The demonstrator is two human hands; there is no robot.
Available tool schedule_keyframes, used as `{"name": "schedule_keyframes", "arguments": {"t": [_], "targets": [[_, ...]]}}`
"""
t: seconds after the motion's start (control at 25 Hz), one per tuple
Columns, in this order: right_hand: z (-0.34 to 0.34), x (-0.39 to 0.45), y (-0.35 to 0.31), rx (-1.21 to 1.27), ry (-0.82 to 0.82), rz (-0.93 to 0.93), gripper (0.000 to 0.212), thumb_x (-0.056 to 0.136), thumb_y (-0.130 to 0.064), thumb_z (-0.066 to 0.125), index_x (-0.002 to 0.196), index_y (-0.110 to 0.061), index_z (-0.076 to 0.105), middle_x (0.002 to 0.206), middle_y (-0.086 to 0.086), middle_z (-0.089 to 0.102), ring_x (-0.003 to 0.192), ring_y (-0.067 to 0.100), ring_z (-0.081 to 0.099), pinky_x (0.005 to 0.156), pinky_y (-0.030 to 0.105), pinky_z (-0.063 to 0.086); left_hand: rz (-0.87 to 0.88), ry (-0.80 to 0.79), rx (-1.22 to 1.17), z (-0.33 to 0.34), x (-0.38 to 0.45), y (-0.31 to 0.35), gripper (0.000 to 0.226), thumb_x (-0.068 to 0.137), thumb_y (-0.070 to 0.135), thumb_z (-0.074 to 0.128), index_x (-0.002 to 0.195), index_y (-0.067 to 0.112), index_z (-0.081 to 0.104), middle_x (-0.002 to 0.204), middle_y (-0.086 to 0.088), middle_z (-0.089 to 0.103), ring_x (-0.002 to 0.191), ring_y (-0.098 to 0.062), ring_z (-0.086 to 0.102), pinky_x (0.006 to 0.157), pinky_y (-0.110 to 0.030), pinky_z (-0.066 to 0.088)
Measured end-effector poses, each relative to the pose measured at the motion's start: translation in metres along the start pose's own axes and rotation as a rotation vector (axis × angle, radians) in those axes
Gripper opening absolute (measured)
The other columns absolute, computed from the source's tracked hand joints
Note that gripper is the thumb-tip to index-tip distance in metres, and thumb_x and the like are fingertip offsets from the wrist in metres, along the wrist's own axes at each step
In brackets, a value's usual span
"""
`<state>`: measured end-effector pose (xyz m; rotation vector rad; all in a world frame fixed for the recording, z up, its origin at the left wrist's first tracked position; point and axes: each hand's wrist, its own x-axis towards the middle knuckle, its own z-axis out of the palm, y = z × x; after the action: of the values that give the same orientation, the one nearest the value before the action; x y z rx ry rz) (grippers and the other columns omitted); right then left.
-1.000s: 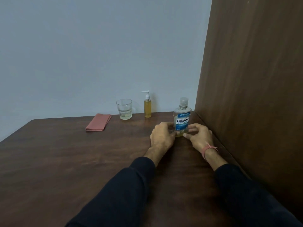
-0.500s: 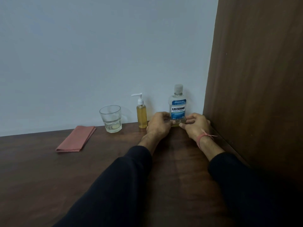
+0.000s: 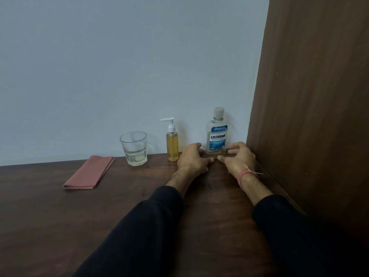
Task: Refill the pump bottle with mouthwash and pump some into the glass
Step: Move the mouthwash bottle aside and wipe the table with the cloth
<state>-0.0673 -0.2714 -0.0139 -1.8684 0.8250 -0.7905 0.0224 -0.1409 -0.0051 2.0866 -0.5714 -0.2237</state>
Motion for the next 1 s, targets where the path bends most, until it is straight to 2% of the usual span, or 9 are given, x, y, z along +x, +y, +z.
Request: {"name": "schedule_keyframes", "arguments": {"t": [0.12,0.24,0.32,0.4,0.48,0.64,0.8,0.92,1.0], "targets": [[-0.002,-0.021,-0.004,-0.007,0.031,0.009,0.041,0.078,-0.014,0.096,0.107,-0.021,0.069,0.101,-0.006,0.075,0.098,0.016,0.072,0.083,0.036,0.061,-0.022,-0.029,0.061,-0.007,-0.02,0.001,0.085,0.102,0.019,0.088,0.174,0.014,0.043,0.165,-0.007,0.063,0.087,-0.022,0.084,0.096,-0.046,0.072],[0.002,-0.057,-0.015,-0.015,-0.103,-0.037,0.023,0.084,-0.016,0.091,0.092,-0.027,0.073,0.087,-0.01,0.076,0.089,0.008,0.072,0.072,0.022,0.053,0.069,-0.034,0.215,-0.025,-0.056,-0.001,0.058,0.105,0.025,0.084,0.159,0.023,0.065,0.152,0.0,0.073,0.122,-0.02,0.078,0.113,-0.045,0.062],[0.006,-0.084,-0.023,-0.028,-0.2,-0.066,0.015,0.086,-0.021,0.089,0.088,-0.029,0.076,0.084,-0.011,0.077,0.09,0.008,0.073,0.071,0.022,0.053,0.116,-0.02,0.321,-0.042,-0.086,-0.007,0.04,0.108,0.028,0.077,0.148,0.032,0.075,0.14,0.006,0.079,0.132,-0.019,0.073,0.112,-0.043,0.06],[0.01,-0.11,-0.032,-0.051,-0.294,-0.086,0.012,0.085,-0.028,0.089,0.088,-0.03,0.078,0.085,-0.012,0.078,0.091,0.007,0.074,0.086,0.032,0.06,0.111,-0.006,0.381,-0.065,-0.117,-0.015,0.035,0.107,0.032,0.075,0.141,0.037,0.08,0.134,0.008,0.081,0.13,-0.02,0.073,0.107,-0.041,0.058],[0.016,-0.135,-0.043,-0.077,-0.401,-0.112,0.012,0.086,-0.032,0.09,0.092,-0.032,0.08,0.091,-0.014,0.08,0.096,0.006,0.073,0.102,0.04,0.058,0.081,0.017,0.424,-0.096,-0.145,-0.03,0.032,0.103,0.044,0.08,0.135,0.041,0.082,0.134,0.008,0.081,0.13,-0.022,0.073,0.103,-0.038,0.055],[0.039,-0.182,-0.072,-0.071,-0.656,-0.163,0.023,0.091,-0.024,0.086,0.111,-0.035,0.081,0.118,-0.017,0.077,0.123,0.008,0.067,0.119,0.04,0.047,-0.086,0.166,0.472,-0.171,-0.185,-0.078,0.022,0.099,0.049,0.085,0.119,0.04,0.087,0.13,0.013,0.083,0.127,-0.019,0.075,0.097,-0.031,0.051],[0.072,-0.211,-0.1,-0.094,-0.817,-0.235,0.038,0.097,-0.018,0.081,0.131,-0.033,0.074,0.14,-0.009,0.07,0.139,0.012,0.059,0.122,0.035,0.042,-0.243,0.36,0.433,-0.232,-0.199,-0.13,0.032,0.106,0.036,0.08,0.138,0.033,0.077,0.145,0.001,0.076,0.137,-0.025,0.068,0.113,-0.04,0.055],[0.103,-0.223,-0.113,-0.188,-0.855,-0.284,0.048,0.097,-0.023,0.078,0.142,-0.039,0.066,0.149,-0.01,0.063,0.144,0.014,0.053,0.124,0.035,0.037,-0.359,0.45,0.466,-0.259,-0.195,-0.156,0.042,0.11,0.04,0.072,0.15,0.03,0.065,0.153,-0.004,0.065,0.151,-0.033,0.05,0.122,-0.051,0.039],[0.122,-0.224,-0.118,-0.276,-0.843,-0.313,0.055,0.097,-0.028,0.076,0.146,-0.046,0.059,0.156,-0.011,0.058,0.149,0.017,0.05,0.129,0.045,0.032,-0.37,0.451,0.4,-0.264,-0.185,-0.164,0.048,0.111,0.045,0.067,0.155,0.032,0.058,0.148,-0.001,0.068,0.153,-0.032,0.046,0.12,-0.049,0.032]]}}
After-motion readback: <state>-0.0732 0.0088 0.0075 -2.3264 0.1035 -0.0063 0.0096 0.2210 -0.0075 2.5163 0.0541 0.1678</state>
